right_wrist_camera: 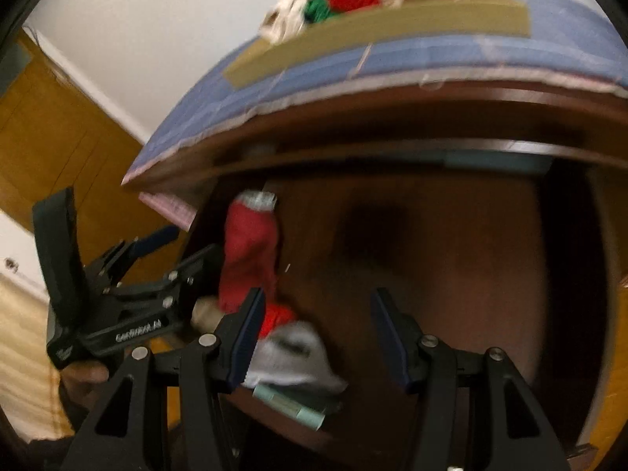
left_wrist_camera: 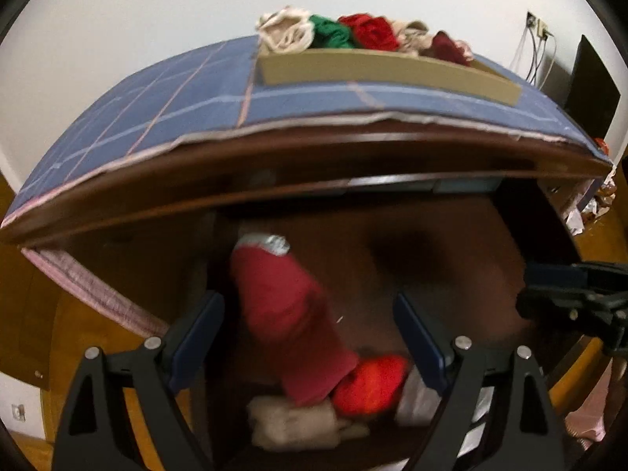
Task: Take underwear out of drawer
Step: 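Move both open tools down from the tray into the open drawer, then grasp the grey sock with the right tool while the left tool grasps the red sock, then lift the grey sock and red sock out of the drawer with both tools, then carry the grey sock and red sock in both tools over the white tray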
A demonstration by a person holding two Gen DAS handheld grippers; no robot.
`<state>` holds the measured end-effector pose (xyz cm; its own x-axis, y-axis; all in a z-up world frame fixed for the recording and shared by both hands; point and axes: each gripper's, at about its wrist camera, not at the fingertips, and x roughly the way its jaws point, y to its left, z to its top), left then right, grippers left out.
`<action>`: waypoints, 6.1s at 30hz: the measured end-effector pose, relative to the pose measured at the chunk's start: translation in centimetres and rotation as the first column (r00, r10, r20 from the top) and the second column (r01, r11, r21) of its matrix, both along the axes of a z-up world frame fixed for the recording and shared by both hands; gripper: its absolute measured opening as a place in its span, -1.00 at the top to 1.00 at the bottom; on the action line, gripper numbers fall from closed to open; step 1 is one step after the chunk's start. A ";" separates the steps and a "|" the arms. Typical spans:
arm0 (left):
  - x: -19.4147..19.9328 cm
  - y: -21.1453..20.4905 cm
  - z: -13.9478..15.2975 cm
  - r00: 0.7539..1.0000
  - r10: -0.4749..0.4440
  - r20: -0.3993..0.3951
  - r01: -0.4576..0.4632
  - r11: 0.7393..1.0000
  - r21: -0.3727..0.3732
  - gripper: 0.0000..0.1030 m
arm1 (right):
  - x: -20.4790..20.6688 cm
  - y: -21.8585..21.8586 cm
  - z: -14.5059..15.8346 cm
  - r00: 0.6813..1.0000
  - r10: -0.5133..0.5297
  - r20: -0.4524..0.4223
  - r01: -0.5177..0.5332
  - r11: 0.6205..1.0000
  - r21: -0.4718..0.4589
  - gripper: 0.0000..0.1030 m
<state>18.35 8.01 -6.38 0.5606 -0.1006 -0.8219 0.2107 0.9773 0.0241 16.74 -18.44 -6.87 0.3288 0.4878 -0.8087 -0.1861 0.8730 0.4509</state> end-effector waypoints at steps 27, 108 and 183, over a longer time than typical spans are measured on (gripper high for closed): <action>-0.9 5.4 -0.8 0.998 0.055 -0.030 -0.053 0.997 0.057 -0.73 | 3.3 5.1 -8.9 0.895 0.265 -0.359 -0.336 0.930 -0.152 0.41; -4.0 -6.9 -3.6 0.973 0.005 0.229 0.000 1.000 -0.020 0.38 | -5.8 1.1 -5.5 0.875 -0.153 0.460 0.297 0.919 -0.261 0.52; 7.7 -3.0 9.3 0.914 0.116 0.389 -0.052 0.984 -0.171 0.37 | 7.3 5.3 11.4 0.776 -0.088 0.624 0.295 0.925 -0.237 0.52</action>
